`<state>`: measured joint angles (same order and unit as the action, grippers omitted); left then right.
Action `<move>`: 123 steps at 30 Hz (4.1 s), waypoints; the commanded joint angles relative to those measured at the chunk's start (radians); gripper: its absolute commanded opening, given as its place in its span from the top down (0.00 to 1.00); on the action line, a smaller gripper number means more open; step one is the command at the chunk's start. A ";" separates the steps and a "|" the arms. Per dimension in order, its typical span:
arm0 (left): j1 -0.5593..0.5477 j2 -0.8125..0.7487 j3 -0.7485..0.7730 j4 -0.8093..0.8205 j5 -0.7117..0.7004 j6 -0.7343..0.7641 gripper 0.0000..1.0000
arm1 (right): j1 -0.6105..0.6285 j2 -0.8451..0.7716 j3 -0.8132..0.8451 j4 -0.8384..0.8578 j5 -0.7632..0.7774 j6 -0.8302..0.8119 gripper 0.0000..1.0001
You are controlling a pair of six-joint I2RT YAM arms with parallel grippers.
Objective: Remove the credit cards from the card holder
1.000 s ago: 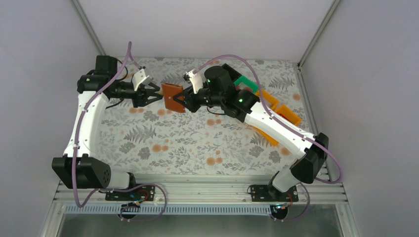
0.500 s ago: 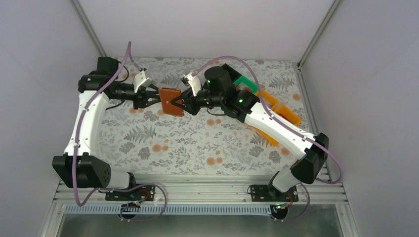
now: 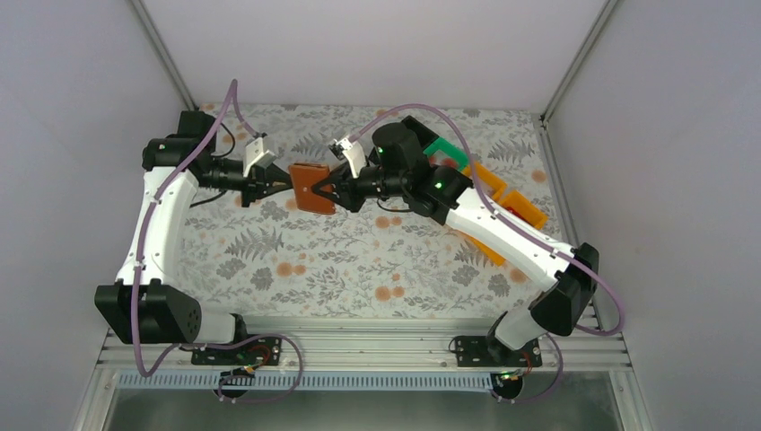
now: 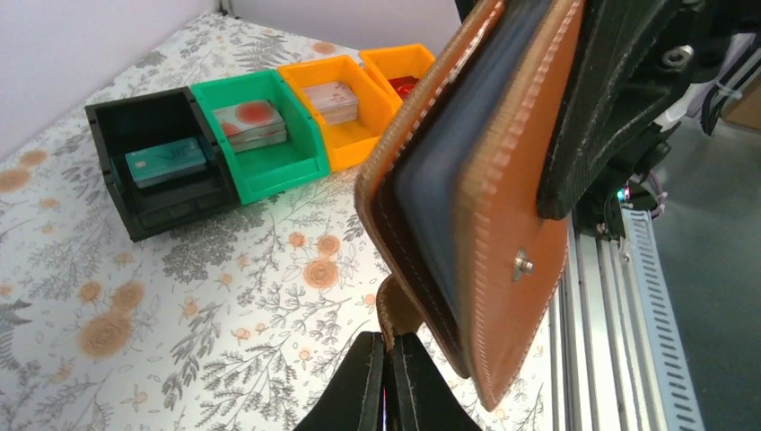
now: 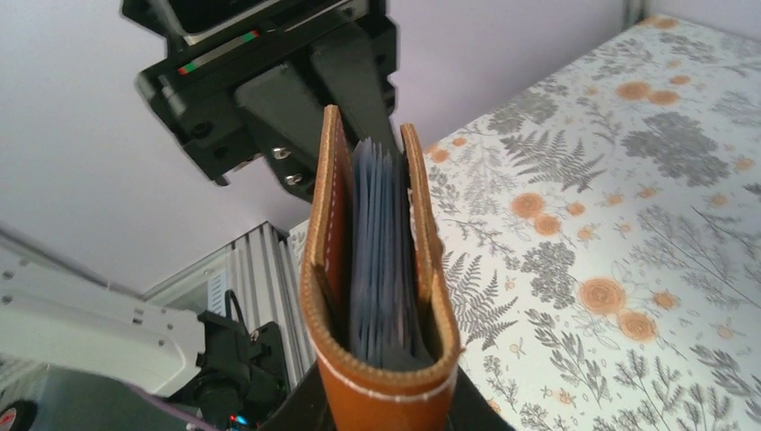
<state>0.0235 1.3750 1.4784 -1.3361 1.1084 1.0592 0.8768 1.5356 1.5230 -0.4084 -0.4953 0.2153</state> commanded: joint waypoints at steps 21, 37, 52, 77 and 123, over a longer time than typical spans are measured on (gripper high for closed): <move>-0.013 -0.057 0.076 0.256 -0.537 -0.515 0.98 | 0.035 -0.021 -0.074 0.103 0.187 0.031 0.12; -0.025 -0.065 0.207 0.147 -0.478 -0.547 0.98 | 0.057 0.106 -0.125 0.314 0.142 0.095 0.01; -0.030 -0.066 0.173 0.102 -0.389 -0.442 0.98 | 0.023 0.119 -0.078 0.179 0.173 0.122 0.96; -0.424 -0.138 -0.207 0.326 -0.657 0.066 0.00 | -0.107 0.097 -0.103 -0.181 -0.306 0.253 0.96; -0.203 -0.032 0.005 0.317 -0.064 -0.507 0.98 | -0.190 -0.327 -0.471 0.423 -0.057 0.213 0.01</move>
<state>-0.1848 1.3659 1.4559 -1.0271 0.8673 0.6655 0.6762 1.2560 1.1549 -0.2394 -0.6373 0.4171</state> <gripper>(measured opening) 0.046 0.992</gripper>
